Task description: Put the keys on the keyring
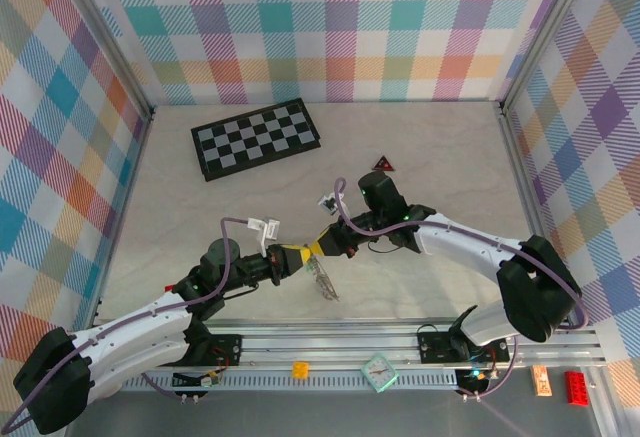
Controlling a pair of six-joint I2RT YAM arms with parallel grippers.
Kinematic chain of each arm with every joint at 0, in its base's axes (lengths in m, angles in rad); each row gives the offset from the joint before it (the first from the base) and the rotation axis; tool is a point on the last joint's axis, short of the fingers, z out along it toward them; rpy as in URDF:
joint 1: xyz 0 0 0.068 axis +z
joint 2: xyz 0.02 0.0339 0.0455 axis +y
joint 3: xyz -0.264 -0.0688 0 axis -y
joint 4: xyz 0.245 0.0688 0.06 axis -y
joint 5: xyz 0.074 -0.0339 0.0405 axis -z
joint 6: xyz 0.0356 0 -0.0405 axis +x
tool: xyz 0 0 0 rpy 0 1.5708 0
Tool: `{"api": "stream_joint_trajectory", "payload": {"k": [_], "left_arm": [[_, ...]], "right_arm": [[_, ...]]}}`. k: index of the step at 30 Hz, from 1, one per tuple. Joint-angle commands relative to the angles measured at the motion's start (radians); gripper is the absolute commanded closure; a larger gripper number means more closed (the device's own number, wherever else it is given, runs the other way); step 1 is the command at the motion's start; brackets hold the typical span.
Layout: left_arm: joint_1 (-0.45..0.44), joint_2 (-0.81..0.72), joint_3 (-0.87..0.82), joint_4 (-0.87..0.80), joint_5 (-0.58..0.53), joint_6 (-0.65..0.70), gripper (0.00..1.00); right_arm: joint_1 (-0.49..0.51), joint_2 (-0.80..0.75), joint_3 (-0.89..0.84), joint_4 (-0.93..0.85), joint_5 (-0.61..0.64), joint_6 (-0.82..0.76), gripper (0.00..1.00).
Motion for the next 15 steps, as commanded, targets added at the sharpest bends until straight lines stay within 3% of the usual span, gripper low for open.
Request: {"api": "stream_joint_trajectory", "payload": {"k": [1, 2, 5, 8, 15], "left_arm": [[-0.007, 0.0, -0.007, 0.026, 0.028, -0.014, 1.0], [-0.007, -0.004, -0.006, 0.018, 0.014, -0.02, 1.0], [-0.008, -0.023, 0.006, -0.022, -0.048, -0.067, 1.0], [-0.012, -0.048, 0.055, -0.16, -0.127, -0.132, 1.0], [-0.043, -0.081, 0.228, -0.561, -0.321, -0.302, 1.0]], "right_arm": [[0.001, 0.002, 0.021, 0.08, -0.005, -0.001, 1.0], [0.002, -0.002, 0.023, 0.068, 0.019, -0.005, 1.0], [-0.005, -0.029, 0.025, 0.023, 0.092, -0.027, 0.72], [-0.013, -0.085, 0.031, -0.043, 0.186, -0.08, 0.58], [0.006, -0.271, 0.022, -0.195, 0.421, -0.229, 0.57]]}}
